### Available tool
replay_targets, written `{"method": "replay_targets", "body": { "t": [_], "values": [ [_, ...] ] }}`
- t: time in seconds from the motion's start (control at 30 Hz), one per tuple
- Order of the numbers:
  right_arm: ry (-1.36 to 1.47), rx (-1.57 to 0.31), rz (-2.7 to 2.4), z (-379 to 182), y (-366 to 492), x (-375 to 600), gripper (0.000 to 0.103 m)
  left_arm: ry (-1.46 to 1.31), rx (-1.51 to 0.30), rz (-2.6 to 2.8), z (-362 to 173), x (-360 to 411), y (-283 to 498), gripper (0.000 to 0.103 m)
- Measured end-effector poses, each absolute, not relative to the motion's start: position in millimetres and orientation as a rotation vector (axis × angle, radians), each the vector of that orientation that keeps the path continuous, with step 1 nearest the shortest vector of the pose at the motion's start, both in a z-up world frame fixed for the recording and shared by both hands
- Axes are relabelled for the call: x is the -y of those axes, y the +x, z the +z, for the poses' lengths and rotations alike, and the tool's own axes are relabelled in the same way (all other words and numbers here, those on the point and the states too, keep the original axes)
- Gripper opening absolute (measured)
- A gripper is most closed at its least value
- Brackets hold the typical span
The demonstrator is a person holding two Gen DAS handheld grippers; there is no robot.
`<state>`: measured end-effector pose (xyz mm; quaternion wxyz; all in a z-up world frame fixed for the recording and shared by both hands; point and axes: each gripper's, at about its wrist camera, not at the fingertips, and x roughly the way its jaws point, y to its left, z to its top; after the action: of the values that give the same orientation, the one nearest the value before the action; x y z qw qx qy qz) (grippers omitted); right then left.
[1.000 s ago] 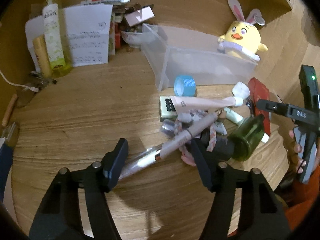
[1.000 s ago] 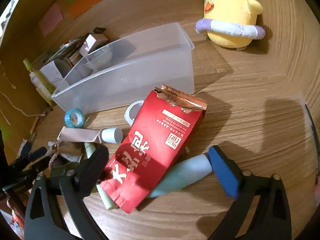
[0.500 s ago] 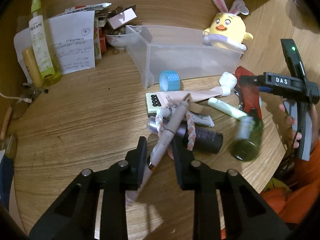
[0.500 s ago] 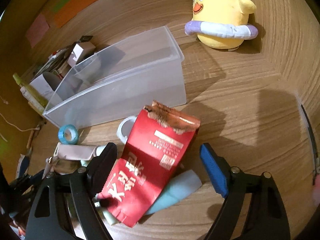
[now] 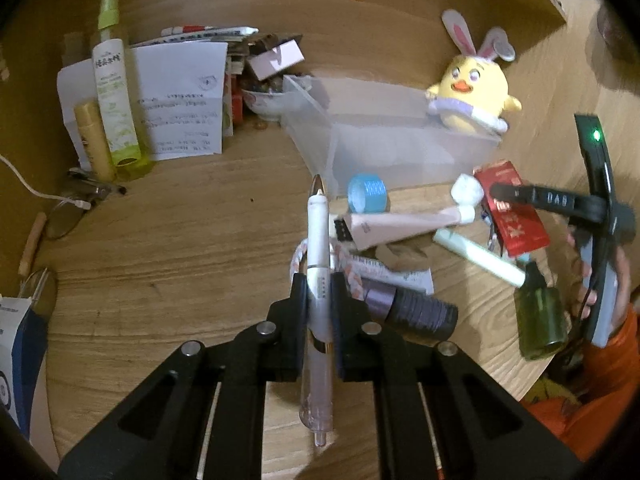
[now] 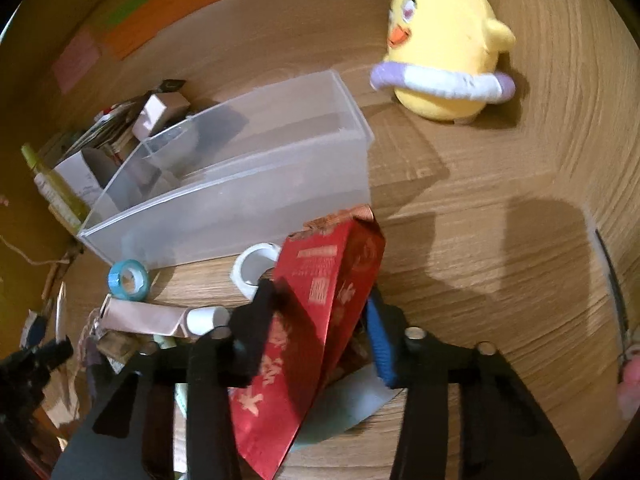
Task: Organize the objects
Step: 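Carry the white pen and red packet with both tools into the clear bin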
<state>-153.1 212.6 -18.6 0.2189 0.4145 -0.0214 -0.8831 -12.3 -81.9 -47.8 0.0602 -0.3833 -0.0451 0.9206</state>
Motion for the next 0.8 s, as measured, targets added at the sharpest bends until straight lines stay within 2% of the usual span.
{"method": "replay_targets", "body": {
  "t": [0.07,0.23,0.8],
  "values": [
    [1.121,0.042,-2.45,-15.9,-149.6,-211.5,0.024,-1.137,0.16,2.803,-42.4,81.9,-12.8,0.01],
    [1.062,0.033,-2.449,-8.7,-141.6,-213.9,0.017,-1.054,0.222,2.821,-23.3,79.4,-17.3,0.01],
    [0.806,0.034,-2.428,61.5,-140.4,-231.1,0.017,-0.925,0.225,2.812,40.0,50.1,-79.1,0.01]
  ]
}}
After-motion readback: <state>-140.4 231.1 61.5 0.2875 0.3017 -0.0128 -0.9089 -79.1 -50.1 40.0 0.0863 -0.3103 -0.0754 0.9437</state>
